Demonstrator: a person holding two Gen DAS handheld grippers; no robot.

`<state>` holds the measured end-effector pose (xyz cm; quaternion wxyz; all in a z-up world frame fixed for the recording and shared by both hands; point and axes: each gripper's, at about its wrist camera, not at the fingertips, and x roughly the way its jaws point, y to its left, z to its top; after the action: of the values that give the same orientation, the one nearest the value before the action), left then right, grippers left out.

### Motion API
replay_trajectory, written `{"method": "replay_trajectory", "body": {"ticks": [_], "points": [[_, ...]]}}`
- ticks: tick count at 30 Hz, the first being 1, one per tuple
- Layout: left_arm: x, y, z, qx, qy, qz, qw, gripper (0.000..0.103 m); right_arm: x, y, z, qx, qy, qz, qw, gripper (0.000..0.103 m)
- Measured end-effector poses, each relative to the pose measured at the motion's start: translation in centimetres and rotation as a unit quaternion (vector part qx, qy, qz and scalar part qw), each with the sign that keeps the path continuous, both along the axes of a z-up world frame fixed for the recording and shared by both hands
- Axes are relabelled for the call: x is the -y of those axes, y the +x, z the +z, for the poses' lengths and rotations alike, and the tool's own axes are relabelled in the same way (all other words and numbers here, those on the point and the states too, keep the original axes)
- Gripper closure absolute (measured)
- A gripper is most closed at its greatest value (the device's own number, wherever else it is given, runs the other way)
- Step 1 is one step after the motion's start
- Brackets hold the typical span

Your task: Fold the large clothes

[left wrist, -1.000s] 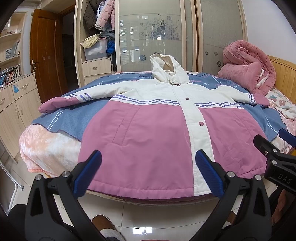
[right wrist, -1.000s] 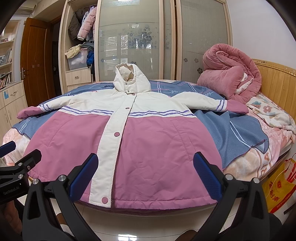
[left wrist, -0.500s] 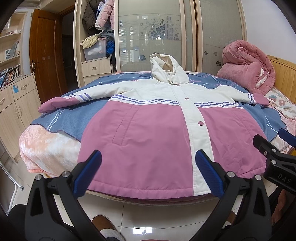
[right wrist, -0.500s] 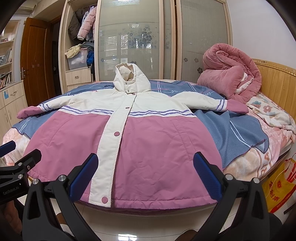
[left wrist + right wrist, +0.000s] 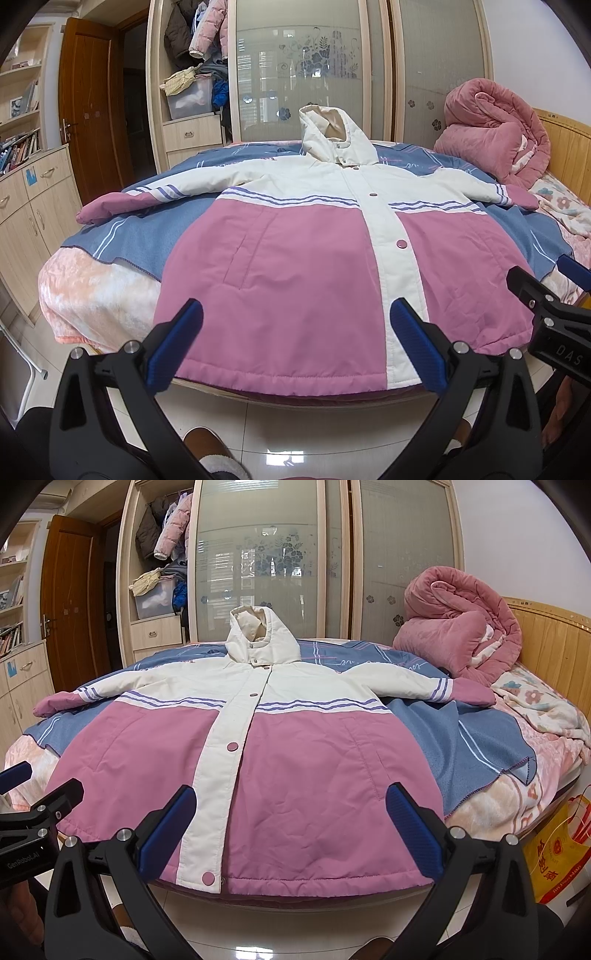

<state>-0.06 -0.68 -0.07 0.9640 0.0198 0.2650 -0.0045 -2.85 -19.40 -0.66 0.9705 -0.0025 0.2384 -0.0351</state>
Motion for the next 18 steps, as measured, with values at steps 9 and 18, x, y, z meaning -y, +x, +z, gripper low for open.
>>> {"method": "replay_trajectory", "body": {"ticks": [9,18], "points": [[-0.1,0.06,-0.02,0.0,0.0,0.0,1.0,0.002,-0.2,-0.12,0.13,0.0,0.0,0.0,1.0,0.001],[-0.2,0.09,-0.05,-0.001,-0.001,0.0,1.0,0.002,0.29,-0.05,-0.01,0.0,0.0,0.0,1.0,0.001]]}}
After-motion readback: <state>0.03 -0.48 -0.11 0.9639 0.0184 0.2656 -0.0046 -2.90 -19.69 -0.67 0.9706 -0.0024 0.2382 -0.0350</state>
